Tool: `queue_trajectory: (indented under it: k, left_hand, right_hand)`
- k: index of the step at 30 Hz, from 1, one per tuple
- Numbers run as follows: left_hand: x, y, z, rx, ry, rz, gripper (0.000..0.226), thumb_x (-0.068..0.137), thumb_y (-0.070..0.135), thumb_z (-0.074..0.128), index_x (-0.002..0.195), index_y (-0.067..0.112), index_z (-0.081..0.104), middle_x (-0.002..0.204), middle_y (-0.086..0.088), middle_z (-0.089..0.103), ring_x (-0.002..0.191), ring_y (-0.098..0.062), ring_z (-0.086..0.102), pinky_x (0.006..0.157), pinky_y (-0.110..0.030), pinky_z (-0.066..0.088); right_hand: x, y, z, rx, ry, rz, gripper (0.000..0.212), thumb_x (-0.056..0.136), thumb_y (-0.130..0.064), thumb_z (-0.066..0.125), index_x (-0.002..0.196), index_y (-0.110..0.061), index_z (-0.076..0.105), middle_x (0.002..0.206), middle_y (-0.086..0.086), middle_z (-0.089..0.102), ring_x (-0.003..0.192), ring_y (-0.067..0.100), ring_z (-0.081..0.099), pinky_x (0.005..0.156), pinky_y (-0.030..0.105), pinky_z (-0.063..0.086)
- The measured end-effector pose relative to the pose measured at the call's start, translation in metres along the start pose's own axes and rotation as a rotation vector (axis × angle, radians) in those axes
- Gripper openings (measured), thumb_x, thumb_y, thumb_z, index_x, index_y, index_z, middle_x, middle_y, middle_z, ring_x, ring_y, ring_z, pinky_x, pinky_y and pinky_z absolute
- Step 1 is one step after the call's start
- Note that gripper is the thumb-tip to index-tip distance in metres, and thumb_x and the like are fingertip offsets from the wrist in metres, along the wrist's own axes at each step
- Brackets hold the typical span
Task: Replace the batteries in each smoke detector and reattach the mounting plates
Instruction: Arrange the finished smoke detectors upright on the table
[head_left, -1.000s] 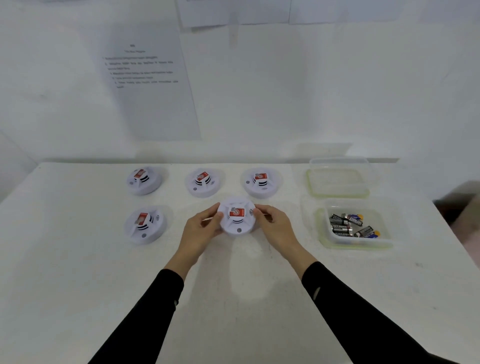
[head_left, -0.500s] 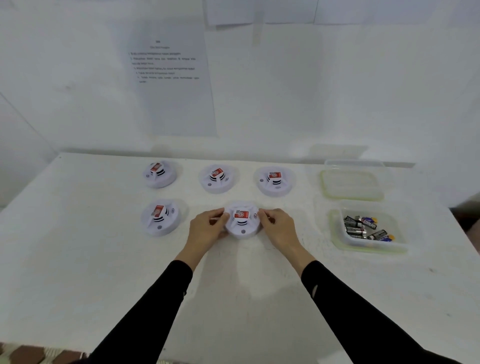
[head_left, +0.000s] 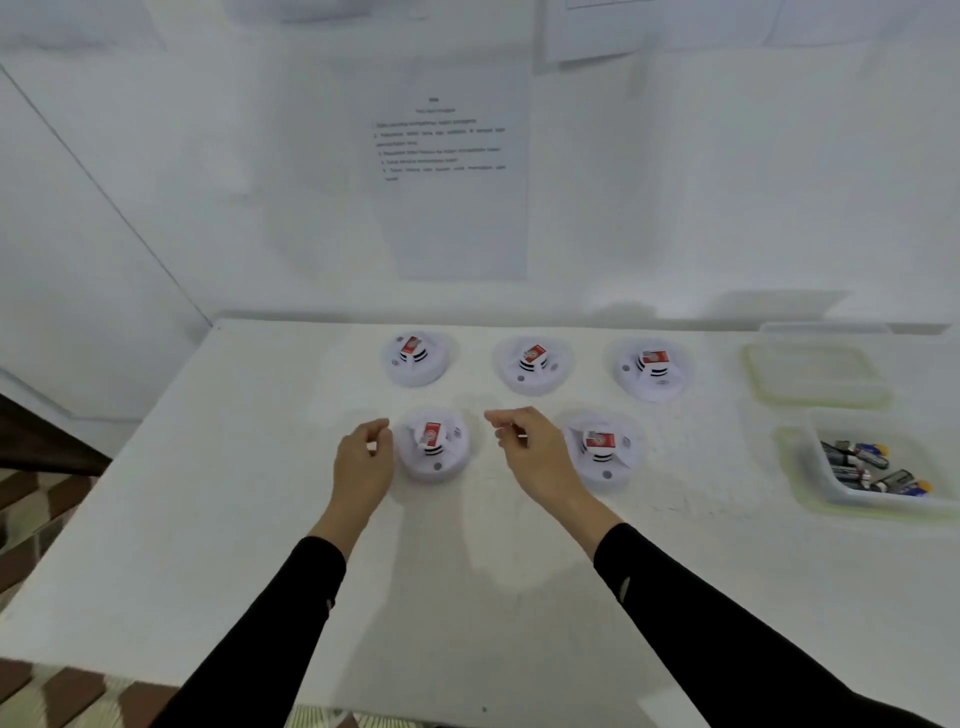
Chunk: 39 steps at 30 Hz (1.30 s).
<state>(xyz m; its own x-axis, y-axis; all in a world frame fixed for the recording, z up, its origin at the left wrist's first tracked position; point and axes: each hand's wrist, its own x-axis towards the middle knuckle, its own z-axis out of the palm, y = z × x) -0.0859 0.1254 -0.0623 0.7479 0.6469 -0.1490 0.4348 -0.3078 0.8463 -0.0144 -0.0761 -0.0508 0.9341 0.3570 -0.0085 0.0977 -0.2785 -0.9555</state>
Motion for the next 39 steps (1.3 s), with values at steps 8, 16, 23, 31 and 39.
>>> queue_trajectory:
  k: [8, 16, 23, 31, 39]
  left_hand:
    - [0.009, -0.02, -0.003, -0.038, -0.262, -0.103, 0.056, 0.09, 0.051, 0.045, 0.081, -0.003, 0.058, 0.1, -0.042, 0.047, 0.091, -0.048, 0.056, 0.086, -0.052, 0.051]
    - [0.016, -0.006, 0.002, -0.278, -0.317, -0.019, 0.026, 0.1, 0.035, 0.056, 0.122, 0.022, 0.059, 0.119, -0.003, 0.067, 0.109, -0.02, 0.065, 0.097, -0.038, 0.054]
    - [0.027, -0.005, 0.004, -0.479, -0.464, -0.064, 0.031, 0.095, 0.028, 0.064, 0.121, 0.01, 0.061, 0.105, -0.009, 0.076, 0.098, -0.021, 0.074, 0.081, -0.027, 0.06]
    - [0.023, -0.014, 0.009, -0.573, -0.437, -0.046, 0.029, 0.093, 0.021, 0.067, 0.12, 0.01, 0.063, 0.106, -0.01, 0.076, 0.1, -0.022, 0.073, 0.077, -0.025, 0.059]
    - [0.024, -0.013, 0.009, -0.58, -0.435, -0.028, 0.028, 0.094, 0.023, 0.067, 0.119, 0.012, 0.064, 0.108, -0.008, 0.075, 0.1, -0.02, 0.073, 0.079, -0.027, 0.059]
  right_hand:
    - [0.006, 0.005, 0.04, -0.196, -0.123, 0.147, 0.028, 0.099, -0.011, 0.039, 0.099, 0.0, 0.064, 0.086, 0.017, 0.061, 0.078, 0.026, 0.052, 0.067, 0.022, 0.036]
    - [0.005, 0.008, 0.038, 0.086, -0.016, 0.281, 0.028, 0.096, -0.033, 0.054, 0.117, -0.017, 0.064, 0.111, -0.002, 0.068, 0.101, 0.015, 0.065, 0.097, 0.035, 0.05]
    - [-0.004, 0.009, 0.033, 0.296, -0.024, 0.199, 0.045, 0.079, -0.015, 0.079, 0.115, -0.019, 0.052, 0.111, 0.003, 0.065, 0.1, 0.015, 0.065, 0.08, 0.022, 0.054]
    - [-0.006, 0.015, 0.044, 0.189, 0.021, 0.133, 0.056, 0.076, -0.019, 0.081, 0.117, -0.027, 0.045, 0.114, -0.002, 0.06, 0.1, 0.012, 0.062, 0.083, 0.026, 0.055]
    - [-0.004, 0.016, 0.043, 0.18, -0.001, 0.125, 0.059, 0.076, -0.019, 0.081, 0.121, -0.024, 0.043, 0.113, -0.004, 0.06, 0.102, 0.013, 0.062, 0.086, 0.029, 0.056]
